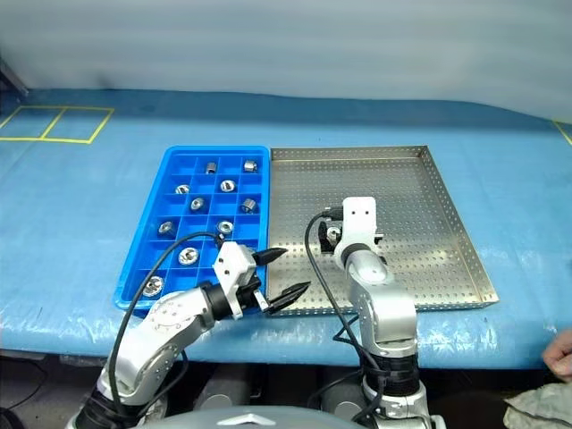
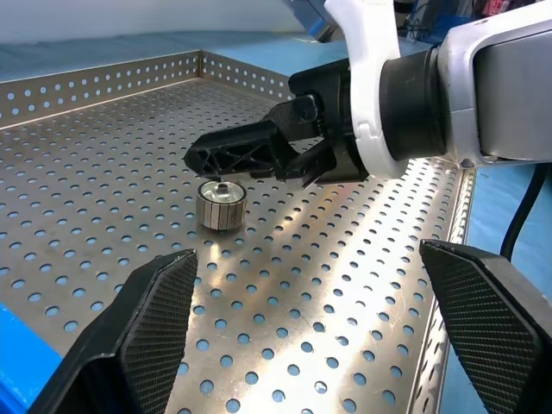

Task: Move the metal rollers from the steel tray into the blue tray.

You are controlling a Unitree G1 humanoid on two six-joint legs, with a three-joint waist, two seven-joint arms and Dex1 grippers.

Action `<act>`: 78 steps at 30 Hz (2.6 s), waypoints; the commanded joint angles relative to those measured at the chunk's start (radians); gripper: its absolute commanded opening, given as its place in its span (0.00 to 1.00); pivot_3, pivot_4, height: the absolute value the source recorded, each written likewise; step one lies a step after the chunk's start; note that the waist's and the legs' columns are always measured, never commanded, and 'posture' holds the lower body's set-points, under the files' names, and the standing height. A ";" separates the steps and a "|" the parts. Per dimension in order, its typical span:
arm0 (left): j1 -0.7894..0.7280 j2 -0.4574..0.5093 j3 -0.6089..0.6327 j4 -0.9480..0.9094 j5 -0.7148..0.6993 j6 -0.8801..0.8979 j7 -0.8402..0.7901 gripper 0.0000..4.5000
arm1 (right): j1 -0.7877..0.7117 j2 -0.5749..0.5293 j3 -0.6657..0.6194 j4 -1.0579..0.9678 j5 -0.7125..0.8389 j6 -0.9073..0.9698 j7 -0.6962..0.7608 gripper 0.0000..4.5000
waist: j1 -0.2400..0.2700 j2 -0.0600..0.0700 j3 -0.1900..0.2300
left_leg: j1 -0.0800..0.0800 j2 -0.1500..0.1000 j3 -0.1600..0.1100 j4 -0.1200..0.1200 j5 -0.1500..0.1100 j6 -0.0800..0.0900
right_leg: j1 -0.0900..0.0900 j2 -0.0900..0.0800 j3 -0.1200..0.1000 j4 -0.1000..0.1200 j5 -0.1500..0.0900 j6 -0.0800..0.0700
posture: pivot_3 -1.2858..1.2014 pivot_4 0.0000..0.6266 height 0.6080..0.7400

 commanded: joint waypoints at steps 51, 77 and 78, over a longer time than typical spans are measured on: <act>0.446 0.175 0.439 -0.247 -0.015 -0.189 -0.018 1.00 | -0.182 -0.196 0.428 -0.016 0.132 -0.078 0.502 0.38 | 0.165 -0.001 0.002 | -0.003 0.006 -0.001 -0.002 -0.001 -0.002 | -0.003 -0.002 -0.007 -0.004 -0.002 -0.002 | 0.72 0.24 1.00; 0.206 0.177 0.364 -0.146 -0.023 -0.129 -0.078 1.00 | -0.029 -0.386 0.256 -0.296 0.193 -0.020 0.504 0.99 | 0.250 -0.002 0.001 | -0.009 0.005 0.003 0.002 -0.003 -0.006 | -0.012 0.001 -0.011 -0.003 -0.003 -0.004 | 0.64 0.24 1.00; 0.183 0.175 0.356 -0.133 -0.018 -0.130 -0.077 1.00 | -0.017 -0.401 0.242 -0.310 0.194 -0.022 0.502 0.99 | 0.246 -0.002 0.001 | -0.009 0.005 0.003 0.002 -0.003 -0.006 | -0.012 0.001 -0.011 -0.003 -0.003 -0.004 | 0.64 0.24 1.00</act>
